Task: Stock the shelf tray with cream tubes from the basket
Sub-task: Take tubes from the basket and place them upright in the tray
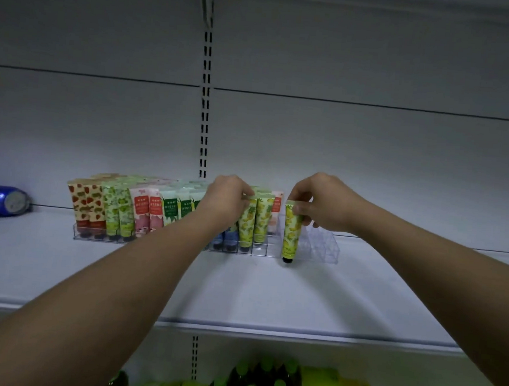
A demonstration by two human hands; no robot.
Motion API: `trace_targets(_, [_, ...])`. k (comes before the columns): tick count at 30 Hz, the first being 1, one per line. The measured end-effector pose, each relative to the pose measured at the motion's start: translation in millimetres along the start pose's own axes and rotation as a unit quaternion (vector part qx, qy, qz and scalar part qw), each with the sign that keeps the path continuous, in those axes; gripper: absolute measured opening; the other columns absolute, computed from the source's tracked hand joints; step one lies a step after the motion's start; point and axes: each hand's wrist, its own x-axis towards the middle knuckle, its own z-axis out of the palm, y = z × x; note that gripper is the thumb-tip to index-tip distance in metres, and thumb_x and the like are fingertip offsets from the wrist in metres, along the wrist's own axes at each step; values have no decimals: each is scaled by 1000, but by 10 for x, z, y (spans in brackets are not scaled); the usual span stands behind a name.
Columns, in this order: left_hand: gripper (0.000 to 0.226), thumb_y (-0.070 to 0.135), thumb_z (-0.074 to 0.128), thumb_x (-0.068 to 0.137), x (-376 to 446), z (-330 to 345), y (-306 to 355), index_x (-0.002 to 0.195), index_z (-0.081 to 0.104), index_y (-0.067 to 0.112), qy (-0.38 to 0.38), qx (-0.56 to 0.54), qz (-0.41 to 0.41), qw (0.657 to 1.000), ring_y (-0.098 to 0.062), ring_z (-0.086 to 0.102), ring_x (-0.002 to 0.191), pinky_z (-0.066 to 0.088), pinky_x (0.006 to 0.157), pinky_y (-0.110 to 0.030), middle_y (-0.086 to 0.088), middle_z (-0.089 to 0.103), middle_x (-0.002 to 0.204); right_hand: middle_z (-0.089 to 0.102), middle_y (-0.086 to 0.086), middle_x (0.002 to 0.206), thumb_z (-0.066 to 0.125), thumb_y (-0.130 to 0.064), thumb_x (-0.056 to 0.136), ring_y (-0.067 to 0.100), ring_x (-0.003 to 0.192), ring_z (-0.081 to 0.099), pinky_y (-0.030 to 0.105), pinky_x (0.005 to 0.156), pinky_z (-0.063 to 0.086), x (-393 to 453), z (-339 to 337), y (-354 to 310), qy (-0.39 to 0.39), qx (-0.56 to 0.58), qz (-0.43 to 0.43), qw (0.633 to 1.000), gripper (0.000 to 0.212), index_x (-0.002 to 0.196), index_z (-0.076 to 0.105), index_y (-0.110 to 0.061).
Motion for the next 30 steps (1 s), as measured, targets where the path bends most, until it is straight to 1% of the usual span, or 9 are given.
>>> trace_targets(4, [42,15,59,93,-121,-18,110,135,55,18,30,54,44,997,-25,50,117,47,97,-38,-8,53,130,68,4,87,60,-8,94,16,68,67,25,58,53,-51,-24,-59,11,-1,7,1000,12,91,65,-18])
trace_targets(6, [39,20,57,93,-318,-55,155,132,55,22,90,52,86,991,-21,47,116,47,92,-38,-4,52,125,68,4,89,58,-8,94,17,70,66,26,60,54,-74,-31,-95,21,-3,9,1000,11,95,67,-15])
trace_targets(8, [29,24,53,95,-615,-26,125,123,58,25,98,25,107,989,-16,49,110,48,89,-36,2,55,120,68,5,92,57,-7,94,19,75,66,33,68,56,-88,-21,-128,34,-4,13,999,13,99,69,-11])
trace_targets(10, [27,32,49,95,-959,86,-2,121,57,29,26,31,111,993,-14,51,110,47,93,-38,5,55,120,68,7,94,56,-7,95,22,79,66,37,75,57,-78,15,-155,48,-4,20,999,15,100,69,-9])
trace_targets(12, [37,45,41,95,-1198,207,-174,128,53,32,-79,60,73,992,-18,46,119,41,99,-43,3,51,130,68,8,95,55,-7,95,24,81,66,37,76,56,-42,82,-198,67,-2,28,997,15,100,69,-9])
trace_targets(16, [57,64,27,92,-1214,296,-260,142,39,39,-177,101,-1,979,-23,23,140,13,113,-60,3,31,151,67,10,97,54,-5,94,26,86,63,33,74,49,48,218,-305,113,10,44,993,15,98,69,-9])
trace_targets(18, [60,66,25,91,-1195,298,-229,144,35,40,-201,106,-5,974,-24,18,142,7,113,-63,4,27,153,67,12,98,53,-3,94,27,87,62,34,73,49,89,251,-354,107,-1,48,993,17,98,68,-8])
trace_targets(23, [59,64,22,93,-1168,351,-268,145,31,38,-202,106,4,974,-25,17,141,7,112,-63,2,25,152,67,12,95,52,-1,93,29,88,63,39,78,54,377,319,-371,104,-7,52,993,19,100,68,-7])
trace_targets(30, [59,60,20,93,-1195,400,-270,145,30,33,-207,114,4,972,-29,19,138,6,110,-66,-2,26,152,66,26,111,54,-6,93,40,102,64,45,93,51,525,572,-312,19,-26,76,997,25,113,66,1])
